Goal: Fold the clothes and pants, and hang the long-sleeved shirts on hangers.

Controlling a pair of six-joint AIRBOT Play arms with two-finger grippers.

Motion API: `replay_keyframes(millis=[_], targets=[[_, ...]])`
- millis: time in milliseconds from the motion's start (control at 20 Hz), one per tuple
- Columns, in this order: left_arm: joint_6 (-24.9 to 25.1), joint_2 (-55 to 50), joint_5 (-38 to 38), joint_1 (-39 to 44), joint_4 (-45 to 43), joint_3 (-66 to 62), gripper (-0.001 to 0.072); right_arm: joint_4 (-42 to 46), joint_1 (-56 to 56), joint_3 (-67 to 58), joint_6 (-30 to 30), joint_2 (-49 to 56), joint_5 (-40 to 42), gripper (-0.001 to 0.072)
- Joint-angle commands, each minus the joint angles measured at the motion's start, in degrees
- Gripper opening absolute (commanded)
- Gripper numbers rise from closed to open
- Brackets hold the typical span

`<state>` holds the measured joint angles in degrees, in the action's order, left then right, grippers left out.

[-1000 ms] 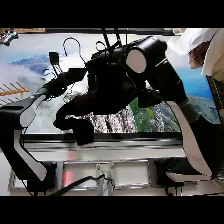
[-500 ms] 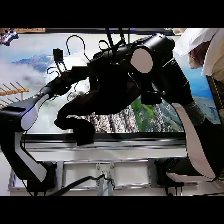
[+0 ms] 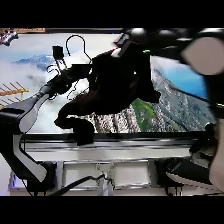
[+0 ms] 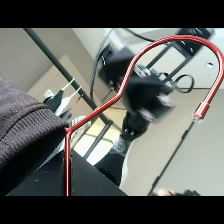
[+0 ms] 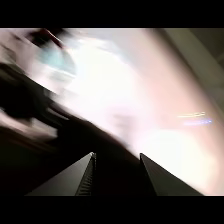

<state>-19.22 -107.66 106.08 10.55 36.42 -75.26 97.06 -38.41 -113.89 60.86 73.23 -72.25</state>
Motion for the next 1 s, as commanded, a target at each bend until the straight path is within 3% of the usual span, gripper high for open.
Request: replay_keyframes(millis=[0, 50, 150, 250, 500, 800, 850, 900, 950], targets=[[-0.98, 0.63, 0.07, 0.59, -0.11, -0.07, 0.0013, 14.69, 4.44, -1.27, -30.77, -3.65, -6.58, 0.0342], [-0.98, 0.83, 0.07, 0.59, -0.33, -0.07, 0.0013, 11.32, 7.17, -0.81, -29.53, -3.65, -6.78, 0.0376], [-0.96, 1.11, 0.07, 0.76, -0.33, -0.07, 0.0013, -2.34, 12.57, 1.64, -30.64, -3.43, -6.38, 0.0555], [-0.98, 1.14, 0.04, 1.03, -0.35, -0.07, 0.0013, -11.1, 16.52, 5.42, -34.97, -2.91, -3.96, 0.0634], [-1.01, 1.14, 0.04, 1.14, -0.37, -0.07, 0.0014, -21.73, 21.31, 8.07, -36.61, 2.21, 0.15, 0.0633], [-1.22, 1.14, 0.04, 1.14, -0.35, -0.07, 0.0014, -26.16, 21.29, 8.07, -37.59, 9.81, 2.78, 0.0622], [-1.64, 1.14, 0.04, 1.14, -0.37, -0.07, 0.0014, -27.45, 21.29, 8.07, -37.88, 11.17, 3.52, 0.0547], [-1.7, 1.14, 0.04, 1.14, -0.37, -0.07, 0.0014, -28.35, 21.2, 8.07, -37.94, 12.15, 4.22, 0.0335], [-1.92, 1.14, 0.04, 1.14, -0.37, -0.07, 0.0014, -28.28, 20.92, 8.07, -38.01, 12.57, 4.24, 0.0048]])
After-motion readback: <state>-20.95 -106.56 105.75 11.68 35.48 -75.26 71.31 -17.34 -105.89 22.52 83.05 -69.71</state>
